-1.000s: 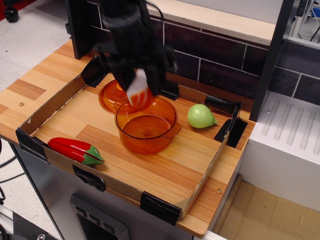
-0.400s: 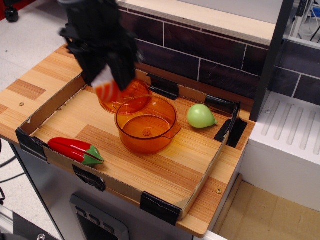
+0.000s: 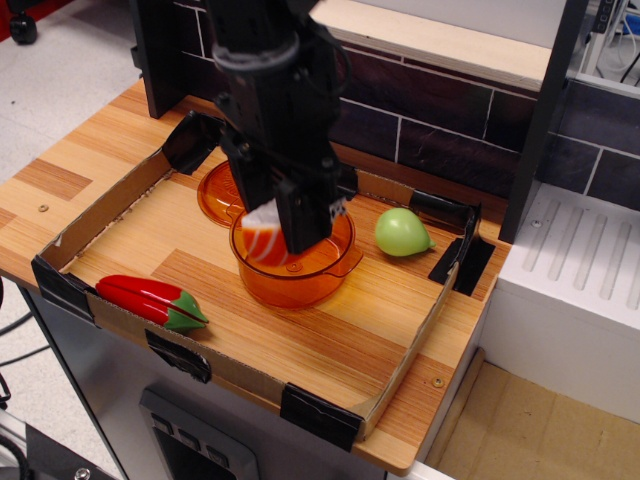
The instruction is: Take sushi out of pot
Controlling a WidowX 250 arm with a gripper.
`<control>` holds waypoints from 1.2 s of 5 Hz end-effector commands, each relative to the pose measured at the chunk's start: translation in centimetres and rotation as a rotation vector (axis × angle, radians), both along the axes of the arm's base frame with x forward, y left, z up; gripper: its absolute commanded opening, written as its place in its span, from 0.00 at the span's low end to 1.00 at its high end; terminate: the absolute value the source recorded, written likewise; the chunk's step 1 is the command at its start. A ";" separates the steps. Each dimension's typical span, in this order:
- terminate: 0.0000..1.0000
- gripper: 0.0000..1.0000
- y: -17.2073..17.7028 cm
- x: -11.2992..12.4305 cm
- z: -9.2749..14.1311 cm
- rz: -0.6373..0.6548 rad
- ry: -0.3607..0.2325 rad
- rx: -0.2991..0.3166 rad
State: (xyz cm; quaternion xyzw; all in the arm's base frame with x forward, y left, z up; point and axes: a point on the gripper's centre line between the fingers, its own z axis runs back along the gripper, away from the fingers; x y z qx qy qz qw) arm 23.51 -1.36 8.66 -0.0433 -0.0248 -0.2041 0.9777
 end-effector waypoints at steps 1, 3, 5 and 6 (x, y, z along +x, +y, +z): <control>0.00 0.00 -1.3 -0.7 -2.8 -0.151 -0.042 0.076; 0.00 0.00 -2.1 -2.0 -5.2 -0.161 -0.007 0.080; 0.00 0.00 -2.0 -0.9 -7.1 -0.094 0.009 0.088; 0.00 1.00 -2.1 -1.1 -6.9 -0.070 0.009 0.080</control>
